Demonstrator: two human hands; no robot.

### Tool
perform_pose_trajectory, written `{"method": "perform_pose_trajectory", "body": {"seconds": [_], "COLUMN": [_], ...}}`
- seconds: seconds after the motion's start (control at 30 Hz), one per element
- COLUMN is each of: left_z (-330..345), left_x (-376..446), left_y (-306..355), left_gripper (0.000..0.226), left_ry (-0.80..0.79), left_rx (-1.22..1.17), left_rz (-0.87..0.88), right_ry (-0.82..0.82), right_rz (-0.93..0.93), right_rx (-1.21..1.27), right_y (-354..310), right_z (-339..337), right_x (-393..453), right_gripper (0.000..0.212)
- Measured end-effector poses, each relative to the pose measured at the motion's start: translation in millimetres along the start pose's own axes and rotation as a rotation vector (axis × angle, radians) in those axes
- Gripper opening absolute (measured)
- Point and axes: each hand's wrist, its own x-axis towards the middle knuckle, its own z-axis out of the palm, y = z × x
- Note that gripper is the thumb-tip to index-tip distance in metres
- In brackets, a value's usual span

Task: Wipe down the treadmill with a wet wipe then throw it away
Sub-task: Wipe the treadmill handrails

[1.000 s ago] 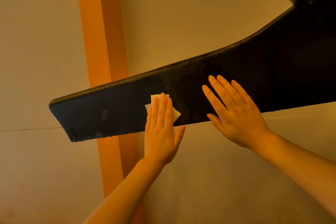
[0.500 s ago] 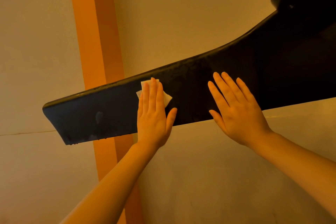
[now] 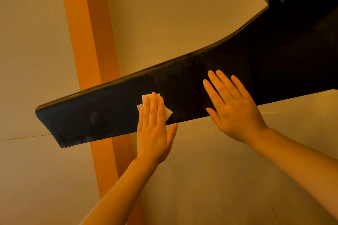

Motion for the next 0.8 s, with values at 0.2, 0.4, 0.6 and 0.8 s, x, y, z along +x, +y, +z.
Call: {"method": "perform_pose_trajectory", "body": {"seconds": [0.2, 0.4, 0.6, 0.8], "left_z": [-14.2, -19.6, -7.2, 0.3], "left_x": [32.0, 51.0, 16.8, -3.3], "left_y": [3.6, 10.3, 17.0, 10.4], "left_gripper": [0.073, 0.074, 0.077, 0.074], "left_ry": [0.045, 0.083, -0.005, -0.048], "left_rx": [0.008, 0.001, -0.004, 0.024], "left_rz": [0.004, -0.025, 0.0, 0.114], "right_ry": [-0.001, 0.003, 0.0, -0.005], "right_rz": [-0.001, 0.0, -0.004, 0.003], "right_rx": [-0.019, -0.028, -0.044, -0.03], "right_y": [0.6, 0.4, 0.1, 0.2], "right_z": [1.3, 2.1, 2.8, 4.4], "right_x": [-1.1, -1.9, -2.1, -2.1], "right_gripper": [0.066, 0.065, 0.066, 0.065]}}
